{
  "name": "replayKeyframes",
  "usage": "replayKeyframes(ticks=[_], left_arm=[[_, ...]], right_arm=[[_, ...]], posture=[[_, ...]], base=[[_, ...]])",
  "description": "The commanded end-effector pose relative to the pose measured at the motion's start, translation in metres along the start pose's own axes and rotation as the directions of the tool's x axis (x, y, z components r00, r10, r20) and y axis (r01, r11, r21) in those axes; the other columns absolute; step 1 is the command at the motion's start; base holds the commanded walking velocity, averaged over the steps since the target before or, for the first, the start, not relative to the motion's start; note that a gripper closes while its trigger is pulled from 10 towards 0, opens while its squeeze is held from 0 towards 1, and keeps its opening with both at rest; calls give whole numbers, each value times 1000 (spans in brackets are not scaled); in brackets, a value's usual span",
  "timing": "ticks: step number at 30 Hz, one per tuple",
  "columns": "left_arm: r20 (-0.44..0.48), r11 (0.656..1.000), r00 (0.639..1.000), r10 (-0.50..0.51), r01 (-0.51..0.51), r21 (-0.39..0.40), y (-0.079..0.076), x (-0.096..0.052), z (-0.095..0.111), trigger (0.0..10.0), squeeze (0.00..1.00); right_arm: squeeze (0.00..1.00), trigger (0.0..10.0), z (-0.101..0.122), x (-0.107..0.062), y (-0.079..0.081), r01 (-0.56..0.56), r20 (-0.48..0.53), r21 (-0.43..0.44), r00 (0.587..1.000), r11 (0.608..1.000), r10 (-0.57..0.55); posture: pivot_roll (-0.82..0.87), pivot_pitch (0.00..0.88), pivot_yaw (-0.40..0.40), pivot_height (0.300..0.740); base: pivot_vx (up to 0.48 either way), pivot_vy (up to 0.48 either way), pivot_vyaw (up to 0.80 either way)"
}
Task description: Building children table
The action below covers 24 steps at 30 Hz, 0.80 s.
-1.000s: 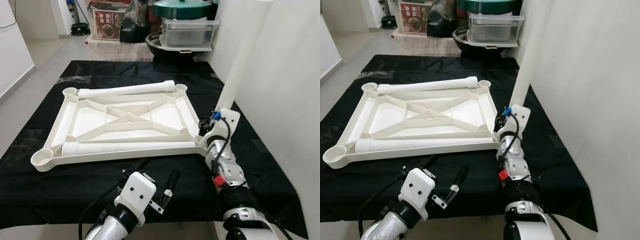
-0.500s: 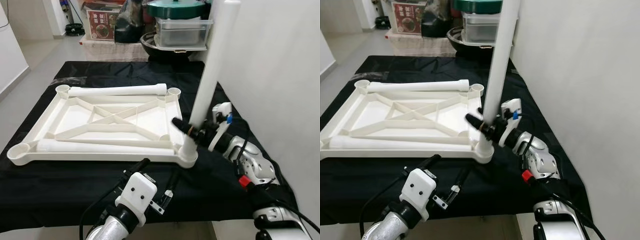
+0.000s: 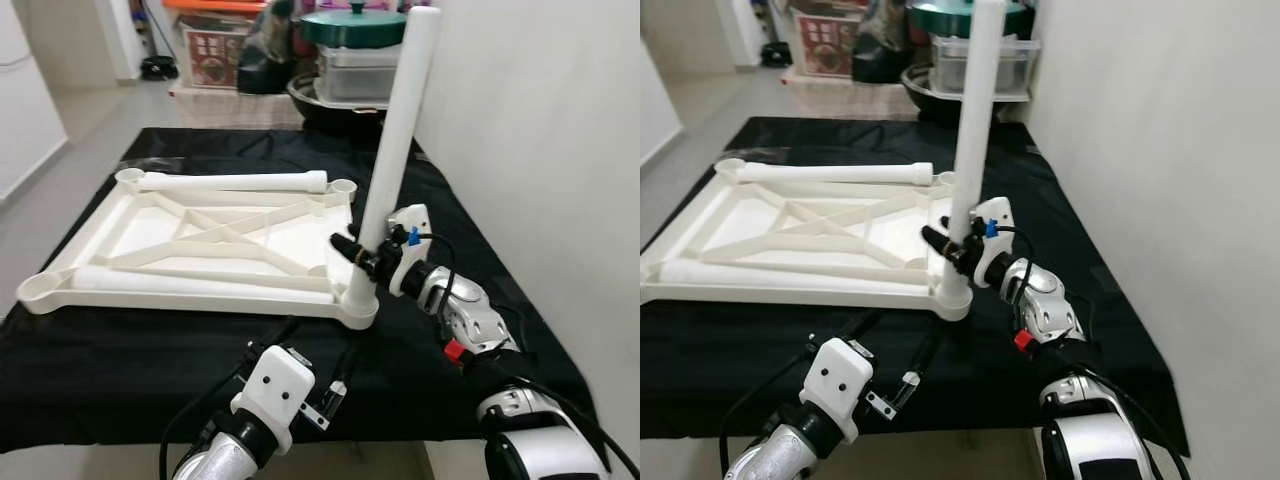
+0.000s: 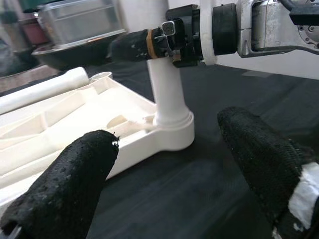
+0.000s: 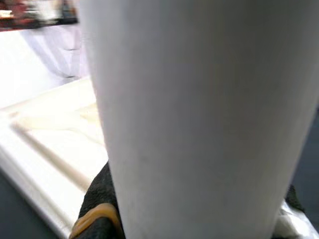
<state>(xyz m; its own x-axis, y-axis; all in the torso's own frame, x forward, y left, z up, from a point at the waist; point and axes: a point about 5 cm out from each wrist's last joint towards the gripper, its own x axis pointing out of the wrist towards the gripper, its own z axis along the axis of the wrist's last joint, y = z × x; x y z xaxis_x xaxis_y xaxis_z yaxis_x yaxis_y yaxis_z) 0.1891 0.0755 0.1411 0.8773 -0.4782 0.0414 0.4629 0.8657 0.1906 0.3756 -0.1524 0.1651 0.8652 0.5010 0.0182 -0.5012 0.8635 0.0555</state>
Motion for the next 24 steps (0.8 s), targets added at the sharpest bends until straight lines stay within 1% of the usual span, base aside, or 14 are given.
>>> replayKeyframes(ticks=[1, 3, 4, 6, 8, 9, 10, 11, 16, 17, 18, 21, 22, 24], left_arm=[[0, 1000, 1000, -5, 5, 4, -1, 0, 0, 10000, 0], [-1, 1000, 1000, -7, 7, 3, -1, 1, 0, 10000, 0], [-1, 1000, 1000, -7, 7, 3, -1, 1, 0, 10000, 0], [0, 1000, 1000, -8, 8, 2, -1, 1, 0, 10000, 0], [0, 1000, 1000, -8, 8, 2, -1, 1, 0, 10000, 0], [0, 1000, 1000, -9, 9, 2, -1, 1, 0, 10000, 0], [0, 1000, 1000, -9, 9, 2, -1, 1, 0, 10000, 0], [0, 1000, 1000, -9, 9, 1, -1, 2, 0, 10000, 0], [-2, 1000, 1000, -9, 9, 1, -1, 2, 0, 10000, 0], [-2, 1000, 1000, -10, 10, 1, -1, 2, 0, 10000, 0], [-2, 1000, 1000, -10, 10, 1, -1, 2, -1, 10000, 0], [-2, 1000, 1000, -9, 9, 2, -1, 2, -1, 10000, 0], [-2, 1000, 1000, -9, 9, 3, -1, 2, -1, 10000, 0], [-2, 1000, 1000, -9, 9, 3, -1, 2, -1, 10000, 0]], right_arm=[[0, 0, -8, -8, -22, 193, -61, 5, 979, 981, -193], [0, 0, -19, -27, -52, 511, -149, -43, 847, 859, -511], [0, 0, -19, -27, -52, 511, -149, -43, 847, 859, -511], [0, 0, -25, -51, -77, 720, -183, -114, 662, 684, -727], [0, 0, -25, -51, -77, 720, -183, -114, 662, 684, -727], [0, 0, -25, -64, -89, 799, -179, -154, 556, 582, -811], [0, 0, -25, -64, -89, 799, -179, -154, 556, 582, -811], [0, 0, -24, -76, -99, 863, -166, -185, 444, 470, -880], [0, 0, -22, -86, -108, 915, -157, -192, 329, 356, -931], [0, 7412, -22, -83, -105, 917, -168, -172, 332, 359, -928], [0, 10000, -22, -76, -100, 917, -172, -141, 349, 373, -921], [0, 10000, -22, -68, -94, 907, -175, -113, 384, 406, -907], [1000, 10000, -22, -60, -87, 892, -168, -86, 426, 444, -889], [1000, 10000, -22, -54, -81, 883, -162, -65, 450, 465, -878]], posture=[[138, 16, -74, 740], [134, 21, -71, 740], [134, 21, -71, 740], [135, 24, -70, 740], [135, 24, -70, 740], [134, 24, -68, 740], [134, 24, -68, 740], [131, 25, -69, 740], [129, 26, -68, 740], [128, 27, -66, 740], [133, 27, -68, 740], [133, 27, -68, 740], [133, 27, -67, 740], [133, 27, -67, 740]], base=[[0, 0, 0], [0, 0, 0], [0, 0, 0], [0, 0, 0], [0, 0, 0], [0, 0, 0], [0, 0, 0], [0, 0, 0], [0, 0, 0], [0, 0, 0], [0, 0, 0], [0, 0, 0], [0, 0, 0], [0, 0, 0]])
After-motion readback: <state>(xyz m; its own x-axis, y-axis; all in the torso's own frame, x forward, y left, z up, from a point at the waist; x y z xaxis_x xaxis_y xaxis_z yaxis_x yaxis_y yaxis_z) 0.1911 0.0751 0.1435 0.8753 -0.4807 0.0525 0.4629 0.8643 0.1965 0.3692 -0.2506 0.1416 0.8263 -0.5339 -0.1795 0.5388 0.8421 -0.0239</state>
